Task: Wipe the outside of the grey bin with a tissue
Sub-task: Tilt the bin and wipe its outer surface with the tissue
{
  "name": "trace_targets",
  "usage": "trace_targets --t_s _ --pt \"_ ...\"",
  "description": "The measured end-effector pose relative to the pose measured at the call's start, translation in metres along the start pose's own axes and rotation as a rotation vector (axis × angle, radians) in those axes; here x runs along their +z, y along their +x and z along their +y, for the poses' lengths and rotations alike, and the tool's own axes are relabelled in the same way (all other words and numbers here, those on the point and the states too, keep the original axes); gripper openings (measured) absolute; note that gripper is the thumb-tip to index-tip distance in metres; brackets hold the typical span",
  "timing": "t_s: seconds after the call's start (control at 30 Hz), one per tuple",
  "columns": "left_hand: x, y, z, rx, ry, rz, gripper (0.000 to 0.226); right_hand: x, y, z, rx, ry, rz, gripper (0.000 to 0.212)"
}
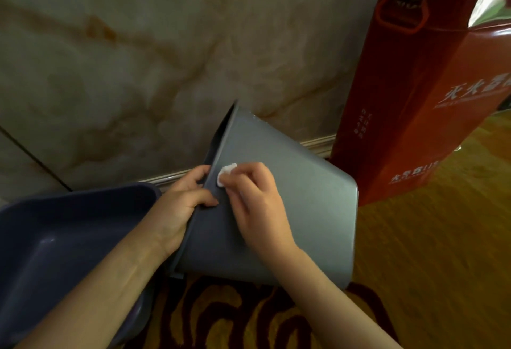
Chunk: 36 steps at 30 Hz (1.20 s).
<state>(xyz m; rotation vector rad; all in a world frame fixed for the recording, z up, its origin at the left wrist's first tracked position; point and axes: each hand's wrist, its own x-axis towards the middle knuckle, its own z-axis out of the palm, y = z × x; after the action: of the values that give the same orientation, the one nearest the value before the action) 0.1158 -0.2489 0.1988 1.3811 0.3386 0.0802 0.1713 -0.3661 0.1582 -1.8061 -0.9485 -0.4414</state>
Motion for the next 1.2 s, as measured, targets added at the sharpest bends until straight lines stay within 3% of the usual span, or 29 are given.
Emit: trace_targets --t_s 0.07,0.13,0.23,0.3,0.33,0.4,0.57,0.67,0.77,0.93,1.0,1.1,1.2 --pt "-0.002 0.001 0.002 -0.013 0.029 0.007 0.043 -0.013 -0.018 0.021 -0.002 -0.044 0.049 0.011" --pt "-0.005 0.001 0.004 -0.008 0.050 0.007 0.044 -0.029 -0.040 0.050 0.138 -0.122 0.158 0.012" --pt "-0.010 0.002 0.009 0.035 0.079 0.004 0.044 -0.053 -0.079 0.092 0.560 -0.254 0.285 0.016" --pt "-0.013 0.002 0.013 0.062 0.107 0.010 0.044 -0.061 -0.094 0.105 0.858 -0.218 0.329 0.014" --pt "-0.013 0.002 0.014 0.074 0.126 0.017 0.044 -0.061 -0.094 0.106 0.914 -0.200 0.349 0.015" --pt "-0.012 0.004 0.015 0.092 0.156 0.029 0.043 -0.056 -0.074 0.092 0.801 -0.204 0.388 0.015" --pt "-0.005 0.005 0.014 0.082 0.175 0.014 0.042 -0.013 0.015 0.023 0.227 -0.044 0.361 0.012" --pt "-0.006 0.006 0.014 0.079 0.180 0.026 0.043 0.007 0.031 0.023 0.143 -0.030 0.302 0.012" --pt "-0.012 0.006 0.013 0.066 0.190 0.072 0.045 0.001 0.006 0.064 0.362 -0.089 0.424 0.014" --pt "-0.020 0.008 0.008 0.043 0.180 0.131 0.043 -0.033 -0.047 0.129 1.024 -0.150 0.469 0.016" --pt "-0.020 0.009 0.007 0.038 0.171 0.129 0.044 -0.041 -0.051 0.128 1.065 -0.162 0.497 0.016" --pt "-0.019 0.011 0.007 0.040 0.172 0.134 0.044 -0.036 -0.036 0.097 0.729 -0.221 0.529 0.013" --pt "-0.018 0.011 0.008 0.042 0.186 0.147 0.041 -0.007 -0.006 0.060 0.307 -0.137 0.342 0.012"
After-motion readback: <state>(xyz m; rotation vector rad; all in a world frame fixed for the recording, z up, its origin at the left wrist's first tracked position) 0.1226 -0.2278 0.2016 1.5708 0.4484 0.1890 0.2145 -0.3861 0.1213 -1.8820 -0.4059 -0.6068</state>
